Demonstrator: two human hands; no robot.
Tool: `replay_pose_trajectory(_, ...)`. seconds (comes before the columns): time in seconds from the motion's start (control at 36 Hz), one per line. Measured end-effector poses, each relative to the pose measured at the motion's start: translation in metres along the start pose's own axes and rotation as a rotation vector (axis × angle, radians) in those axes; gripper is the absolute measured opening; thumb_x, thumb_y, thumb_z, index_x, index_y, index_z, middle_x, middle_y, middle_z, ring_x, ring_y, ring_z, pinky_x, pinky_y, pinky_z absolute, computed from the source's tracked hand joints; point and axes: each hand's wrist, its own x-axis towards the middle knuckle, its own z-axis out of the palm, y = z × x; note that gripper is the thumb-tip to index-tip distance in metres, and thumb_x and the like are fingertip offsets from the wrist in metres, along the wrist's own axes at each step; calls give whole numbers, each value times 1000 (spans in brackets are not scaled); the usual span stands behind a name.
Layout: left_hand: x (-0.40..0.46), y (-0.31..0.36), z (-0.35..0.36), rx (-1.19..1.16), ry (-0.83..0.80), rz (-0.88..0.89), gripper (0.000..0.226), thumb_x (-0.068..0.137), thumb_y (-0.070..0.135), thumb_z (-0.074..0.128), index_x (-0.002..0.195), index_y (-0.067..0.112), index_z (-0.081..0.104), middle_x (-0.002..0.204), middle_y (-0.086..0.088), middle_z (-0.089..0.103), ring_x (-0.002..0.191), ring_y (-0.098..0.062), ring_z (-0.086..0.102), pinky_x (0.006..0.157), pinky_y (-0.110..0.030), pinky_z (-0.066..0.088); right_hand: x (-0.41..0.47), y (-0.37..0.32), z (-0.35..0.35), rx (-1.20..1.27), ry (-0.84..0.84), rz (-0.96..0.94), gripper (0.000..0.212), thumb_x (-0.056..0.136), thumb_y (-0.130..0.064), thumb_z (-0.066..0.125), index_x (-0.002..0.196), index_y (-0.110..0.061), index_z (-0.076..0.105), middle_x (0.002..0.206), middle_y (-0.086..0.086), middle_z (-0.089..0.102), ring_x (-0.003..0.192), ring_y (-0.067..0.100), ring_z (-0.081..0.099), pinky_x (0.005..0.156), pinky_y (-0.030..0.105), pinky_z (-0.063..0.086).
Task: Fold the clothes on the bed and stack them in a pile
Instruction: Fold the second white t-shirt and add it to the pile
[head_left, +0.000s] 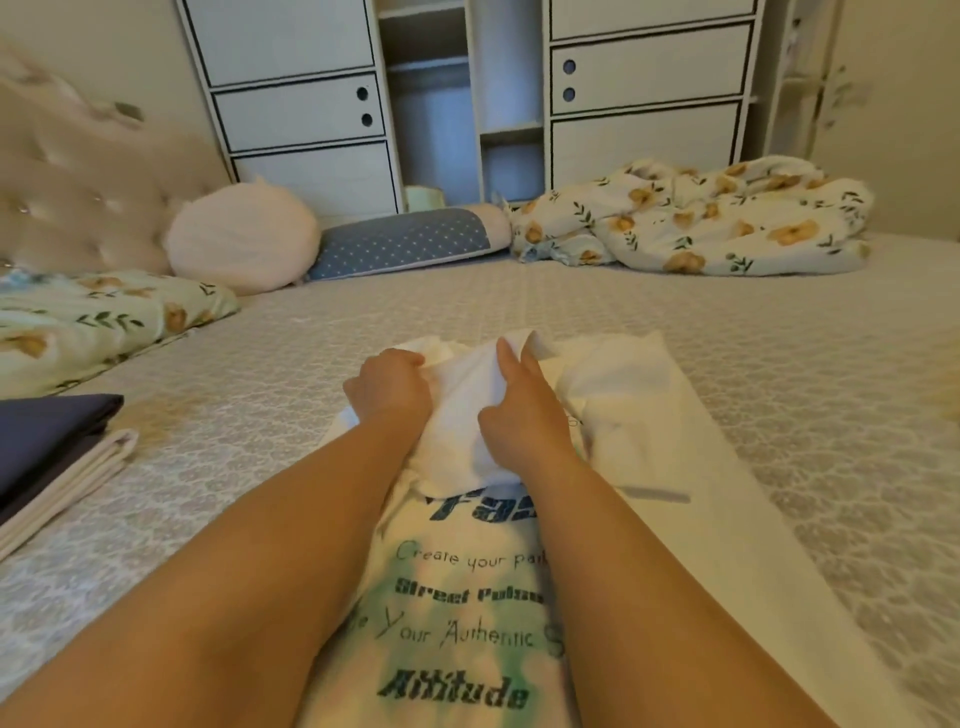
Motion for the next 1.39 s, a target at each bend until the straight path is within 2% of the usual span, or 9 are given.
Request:
replay_pose_trajectory(0.11,-3,1,8,70,43,112,37,96,30,39,128,23,57,131,-1,57,118,-25,51,100,-41,29,2,2,3,-90,6,65,67,98,-32,45,153,-22,8,160,-6,-5,129,29,41,79,29,34)
replay_pose_trajectory(0.25,7,-11,18,256,-565,158,83,86,77,23,152,29,12,161,4,8,145,-25,16,115,-53,7,4,5,-5,-249,-73,231,43,96,-20,46,136,-6,45,143,9,41,122,26,49,82,26,38)
replay_pose_trajectory(0.61,-108,-37,-70,109,-725,642,62,93,62,26,150,41,11,157,21,1,144,-1,-3,113,-24,-3,21,18,-18,-154,-143,209,53,96,-13,48,147,-15,33,156,5,24,138,27,31,111,36,32)
replay_pose_trajectory(0.72,-109,-44,-85,-222,-735,526,56,92,57,36,144,36,37,154,20,22,135,6,18,102,-8,10,22,19,-18,-160,-132,188,54,96,-12,50,147,-15,34,156,6,24,140,26,30,111,37,31)
replay_pose_trajectory(0.89,-96,-59,-88,-406,-607,334,40,99,46,38,127,26,59,133,11,52,123,-9,46,104,-26,28,22,8,-15,-238,-134,226,56,97,-8,50,149,-18,30,157,6,22,136,30,34,99,32,38)
replay_pose_trajectory(1.06,-94,-61,-79,160,-793,614,57,99,54,20,151,39,3,159,13,-9,145,-12,-14,114,-40,-14,22,-25,-6,-490,-212,187,52,101,-14,40,150,-13,24,156,10,22,139,28,30,109,32,31)
replay_pose_trajectory(1.22,-82,-62,-111,-838,-1017,62,37,99,39,41,98,20,74,109,17,69,102,5,60,86,-10,42,33,-65,6,-252,-408,133,63,96,-27,55,150,-18,24,144,8,42,115,26,55,87,32,46)
replay_pose_trajectory(1.31,-57,-80,-114,-1064,-750,-233,33,100,22,40,89,13,69,92,2,74,86,-12,69,81,-27,50,35,-75,22,250,-513,190,60,99,-28,50,151,-25,20,148,9,36,91,25,65,74,31,54)
replay_pose_trajectory(1.39,-36,-95,-106,-883,-398,-325,25,99,19,43,111,12,64,112,0,64,103,-19,63,84,-31,48,39,-66,39,-18,-307,29,45,102,-28,41,146,-23,35,147,7,40,116,29,55,92,35,48)
